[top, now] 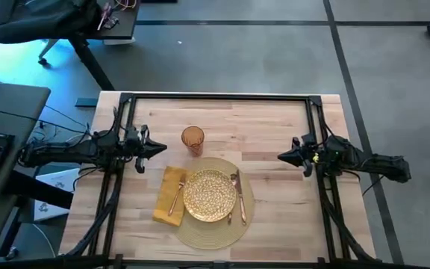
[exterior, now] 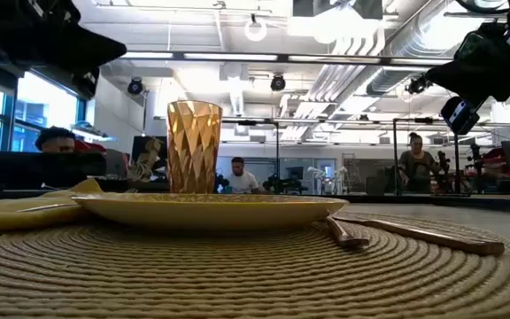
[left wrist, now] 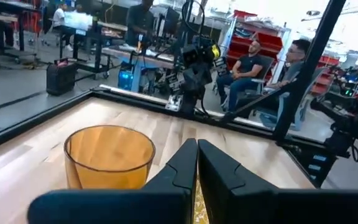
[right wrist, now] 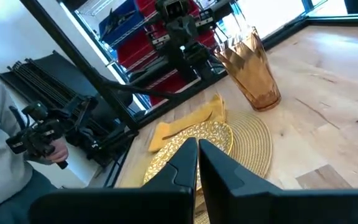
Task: Set table place
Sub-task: Return to Home Position
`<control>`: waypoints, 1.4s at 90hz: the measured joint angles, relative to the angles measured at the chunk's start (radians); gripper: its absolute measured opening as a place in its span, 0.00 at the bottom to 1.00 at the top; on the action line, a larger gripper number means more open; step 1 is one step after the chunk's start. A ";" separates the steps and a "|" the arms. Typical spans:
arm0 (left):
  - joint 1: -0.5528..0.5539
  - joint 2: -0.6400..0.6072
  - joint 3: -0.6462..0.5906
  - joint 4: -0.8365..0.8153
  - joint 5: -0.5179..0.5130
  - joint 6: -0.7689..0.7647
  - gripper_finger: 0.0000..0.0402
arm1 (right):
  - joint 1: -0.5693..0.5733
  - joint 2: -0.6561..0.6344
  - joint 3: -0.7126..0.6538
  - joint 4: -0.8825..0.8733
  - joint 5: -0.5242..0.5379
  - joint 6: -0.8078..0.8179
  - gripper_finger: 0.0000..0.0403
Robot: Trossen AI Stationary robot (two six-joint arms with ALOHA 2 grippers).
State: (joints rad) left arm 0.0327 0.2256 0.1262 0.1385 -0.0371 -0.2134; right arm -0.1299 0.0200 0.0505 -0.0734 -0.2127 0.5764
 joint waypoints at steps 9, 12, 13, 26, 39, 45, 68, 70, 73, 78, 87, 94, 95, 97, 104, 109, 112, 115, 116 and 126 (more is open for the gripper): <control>0.000 -0.014 -0.025 0.009 0.012 -0.002 0.00 | 0.000 0.000 0.000 0.000 0.000 0.000 0.00; 0.000 -0.023 -0.032 0.022 0.019 -0.003 0.00 | 0.000 0.000 0.000 0.000 0.000 0.000 0.00; 0.000 -0.026 -0.033 0.023 0.022 -0.005 0.00 | 0.000 0.000 0.000 0.000 0.000 0.000 0.00; -0.001 -0.078 -0.036 0.005 0.062 -0.021 0.00 | 0.000 0.000 0.000 0.000 0.000 0.000 0.00; -0.001 -0.173 -0.036 -0.062 0.058 -0.039 0.00 | 0.000 0.000 0.000 0.000 0.000 0.000 0.00; -0.001 -0.226 -0.036 -0.107 0.051 -0.046 0.00 | 0.000 0.000 0.000 0.000 0.000 0.000 0.00; -0.002 -0.223 -0.036 -0.120 0.090 0.082 0.00 | 0.000 0.000 0.000 0.001 0.000 0.000 0.00; -0.002 -0.223 -0.036 -0.120 0.097 0.097 0.00 | 0.000 0.000 0.000 0.000 -0.001 0.000 0.00; -0.002 -0.223 -0.036 -0.124 0.110 0.116 0.00 | 0.000 0.000 0.000 0.001 -0.001 0.000 0.00; -0.002 -0.221 -0.036 -0.157 0.121 0.118 0.00 | 0.000 0.000 0.000 0.000 -0.001 0.000 0.00; -0.002 -0.218 -0.036 -0.232 0.114 0.113 0.00 | 0.000 0.000 0.000 0.001 -0.002 0.000 0.00; -0.002 -0.217 -0.036 -0.281 0.106 0.113 0.00 | 0.000 0.001 0.000 0.000 -0.002 0.000 0.00; -0.002 -0.215 -0.036 -0.288 0.106 0.113 0.00 | 0.000 0.001 0.000 0.000 -0.002 0.000 0.00; -0.002 -0.213 -0.036 -0.299 0.105 0.113 0.00 | 0.000 0.001 0.000 0.000 -0.002 0.000 0.00; -0.002 -0.212 -0.036 -0.328 0.103 0.113 0.00 | 0.000 0.001 0.000 0.000 -0.002 0.000 0.00; -0.002 -0.212 -0.036 -0.349 0.103 0.113 0.00 | 0.000 0.001 0.000 0.000 -0.003 0.000 0.00; -0.002 -0.212 -0.036 -0.361 0.103 0.113 0.00 | 0.000 0.001 0.000 0.000 -0.002 0.000 0.00; -0.002 -0.212 -0.036 -0.366 0.103 0.113 0.00 | 0.000 0.001 0.000 0.000 -0.002 0.000 0.00; -0.002 -0.212 -0.036 -0.367 0.103 0.113 0.00 | 0.000 0.001 0.000 0.000 -0.003 0.000 0.00; -0.002 -0.212 -0.036 -0.370 0.103 0.113 0.00 | 0.000 0.001 0.000 0.000 -0.003 0.000 0.00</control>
State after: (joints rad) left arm 0.0311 0.0132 0.0906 -0.2314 0.0654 -0.1009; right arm -0.1299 0.0212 0.0502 -0.0731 -0.2161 0.5766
